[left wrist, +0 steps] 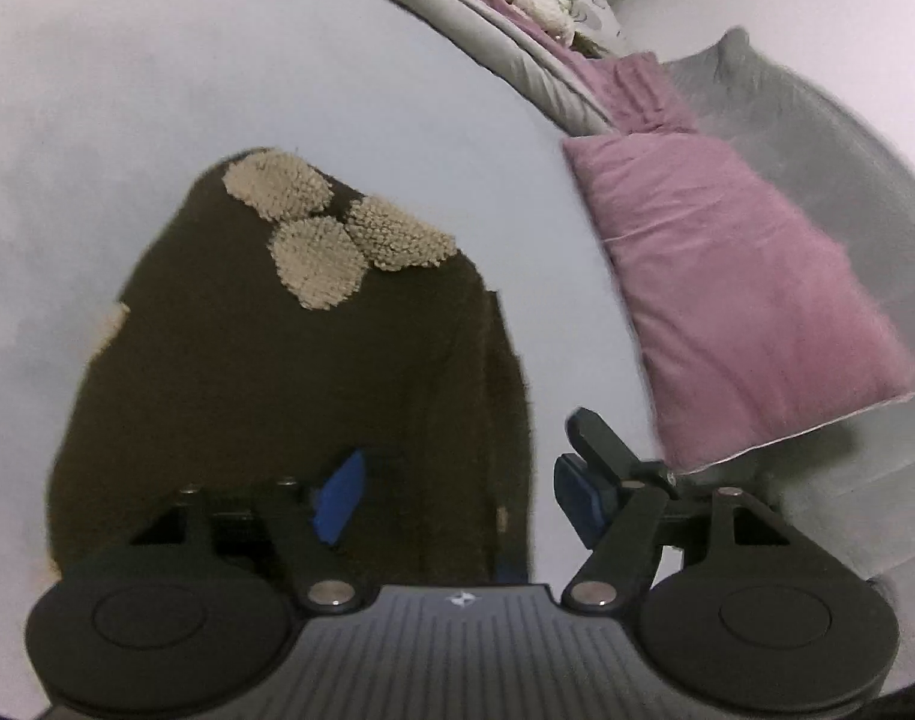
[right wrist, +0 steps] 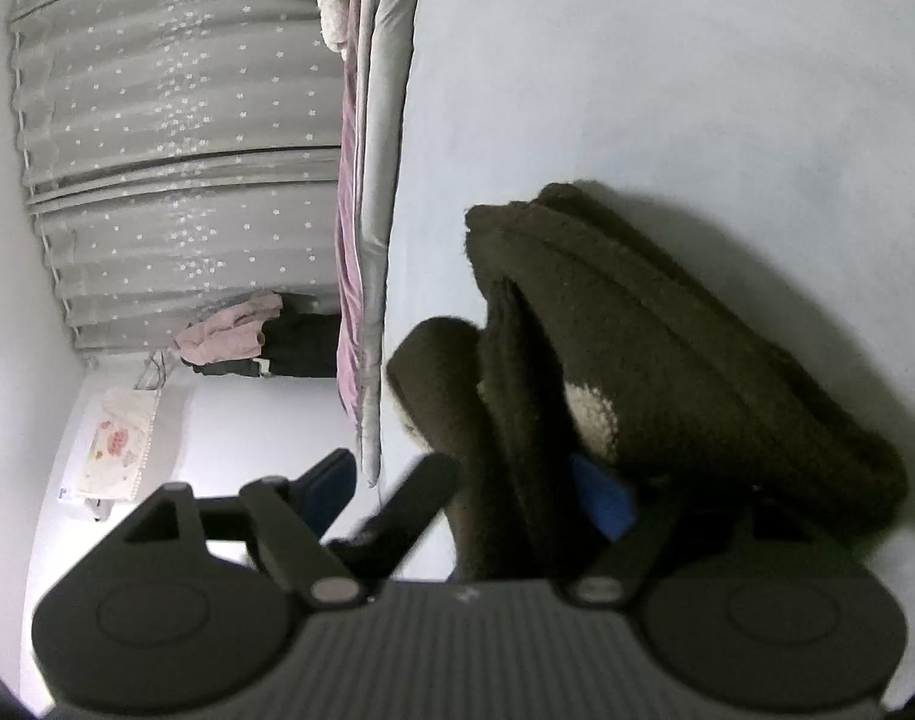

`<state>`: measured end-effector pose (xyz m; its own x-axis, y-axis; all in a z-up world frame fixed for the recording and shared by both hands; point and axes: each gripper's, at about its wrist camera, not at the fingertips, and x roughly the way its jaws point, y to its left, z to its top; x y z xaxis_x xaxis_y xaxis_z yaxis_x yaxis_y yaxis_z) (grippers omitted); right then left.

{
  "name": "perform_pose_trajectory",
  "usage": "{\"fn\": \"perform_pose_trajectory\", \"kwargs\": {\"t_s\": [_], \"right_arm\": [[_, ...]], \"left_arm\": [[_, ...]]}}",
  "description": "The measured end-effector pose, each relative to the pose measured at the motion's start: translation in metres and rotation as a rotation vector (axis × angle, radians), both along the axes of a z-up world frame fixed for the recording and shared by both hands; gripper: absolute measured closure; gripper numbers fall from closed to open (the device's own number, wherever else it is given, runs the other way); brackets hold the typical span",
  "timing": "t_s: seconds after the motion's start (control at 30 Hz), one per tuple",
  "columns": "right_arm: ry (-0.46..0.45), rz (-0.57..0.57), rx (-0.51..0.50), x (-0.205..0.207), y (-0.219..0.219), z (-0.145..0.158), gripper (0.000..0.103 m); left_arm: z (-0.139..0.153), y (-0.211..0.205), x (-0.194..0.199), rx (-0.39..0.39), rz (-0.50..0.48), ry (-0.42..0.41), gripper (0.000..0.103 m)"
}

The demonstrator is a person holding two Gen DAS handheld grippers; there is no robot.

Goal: Fold clothes
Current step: 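Fold the held sweater over with both grippers and open the left gripper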

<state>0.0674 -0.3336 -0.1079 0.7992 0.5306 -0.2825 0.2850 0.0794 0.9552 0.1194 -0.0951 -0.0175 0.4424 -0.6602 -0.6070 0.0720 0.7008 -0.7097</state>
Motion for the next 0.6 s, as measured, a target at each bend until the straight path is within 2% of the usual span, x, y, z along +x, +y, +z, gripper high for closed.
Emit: {"fn": "perform_pose_trajectory", "kwargs": {"t_s": [0.07,0.3,0.43,0.53,0.6], "right_arm": [[-0.013,-0.004,0.019,0.002,0.0,-0.001,0.018],[-0.035,0.004,0.061,0.006,0.002,-0.005,0.015],[-0.047,0.01,0.05,0.004,0.002,-0.003,0.015],[-0.054,0.016,0.027,0.004,0.002,0.001,0.015],[-0.038,0.017,-0.005,0.005,0.003,0.002,0.016]], "left_arm": [[0.0,0.009,0.002,-0.061,-0.002,0.011,0.035],[-0.002,0.027,0.002,-0.133,0.027,0.019,0.035],[-0.004,0.037,-0.002,-0.153,0.045,0.018,0.036],[-0.001,0.048,-0.01,-0.204,0.066,0.005,0.036],[0.003,0.053,-0.014,-0.192,0.067,-0.016,0.036]]}}
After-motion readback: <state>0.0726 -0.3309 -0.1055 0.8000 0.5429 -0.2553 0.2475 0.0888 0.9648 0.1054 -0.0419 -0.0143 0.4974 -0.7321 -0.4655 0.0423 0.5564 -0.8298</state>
